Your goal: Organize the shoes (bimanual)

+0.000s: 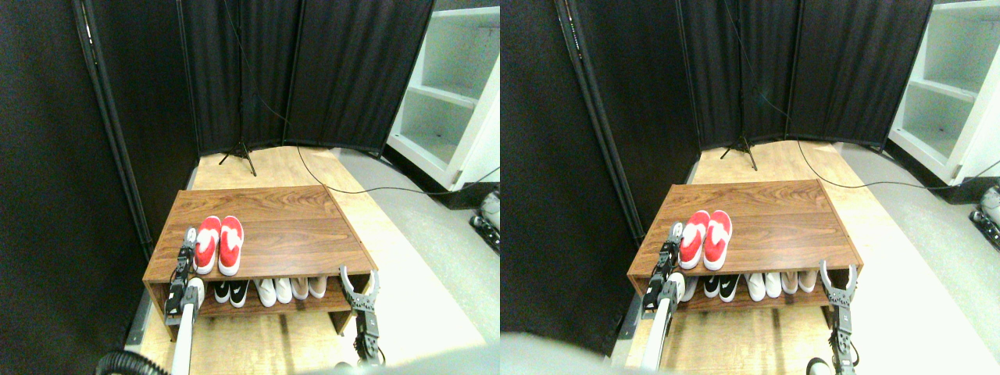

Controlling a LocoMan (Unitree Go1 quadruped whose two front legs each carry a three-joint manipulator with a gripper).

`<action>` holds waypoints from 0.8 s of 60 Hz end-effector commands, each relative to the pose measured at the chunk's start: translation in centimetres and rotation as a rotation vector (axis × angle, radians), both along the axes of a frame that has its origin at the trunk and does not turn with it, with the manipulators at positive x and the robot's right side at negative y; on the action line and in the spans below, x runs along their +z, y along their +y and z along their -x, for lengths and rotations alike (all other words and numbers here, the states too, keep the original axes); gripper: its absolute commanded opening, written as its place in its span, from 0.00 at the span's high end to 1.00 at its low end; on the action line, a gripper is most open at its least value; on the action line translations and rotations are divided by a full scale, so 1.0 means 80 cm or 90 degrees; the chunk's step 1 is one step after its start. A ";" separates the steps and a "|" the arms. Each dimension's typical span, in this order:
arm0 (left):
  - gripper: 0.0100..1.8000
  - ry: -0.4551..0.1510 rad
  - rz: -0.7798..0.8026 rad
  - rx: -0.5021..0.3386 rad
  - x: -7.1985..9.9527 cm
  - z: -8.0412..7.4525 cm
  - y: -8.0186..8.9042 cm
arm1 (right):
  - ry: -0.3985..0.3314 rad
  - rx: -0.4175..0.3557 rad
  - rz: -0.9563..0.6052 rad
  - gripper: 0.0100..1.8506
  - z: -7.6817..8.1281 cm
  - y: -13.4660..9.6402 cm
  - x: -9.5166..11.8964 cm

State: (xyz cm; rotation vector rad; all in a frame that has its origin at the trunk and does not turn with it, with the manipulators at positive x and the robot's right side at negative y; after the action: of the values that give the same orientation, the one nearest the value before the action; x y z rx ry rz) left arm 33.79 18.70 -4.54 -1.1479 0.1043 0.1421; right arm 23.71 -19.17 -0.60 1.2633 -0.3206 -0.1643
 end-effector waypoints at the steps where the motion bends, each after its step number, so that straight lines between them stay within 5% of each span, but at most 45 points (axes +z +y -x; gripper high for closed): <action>1: 1.00 -0.017 -0.025 -0.025 0.002 -0.004 -0.011 | -0.019 -0.001 0.000 0.75 -0.002 -0.001 0.007; 24: 1.00 -0.022 -0.028 -0.017 -0.003 -0.002 -0.008 | -0.023 -0.003 -0.005 0.76 -0.006 -0.003 0.006; 48: 1.00 -0.048 0.005 0.022 0.000 0.019 0.037 | -0.017 -0.006 -0.007 0.76 -0.011 0.002 0.006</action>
State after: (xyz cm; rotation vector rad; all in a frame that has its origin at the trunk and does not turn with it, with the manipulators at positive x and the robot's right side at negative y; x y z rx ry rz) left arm 32.09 21.04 -5.41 -1.1689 0.0535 0.1635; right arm 24.37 -19.22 -0.23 1.2701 -0.3402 -0.1686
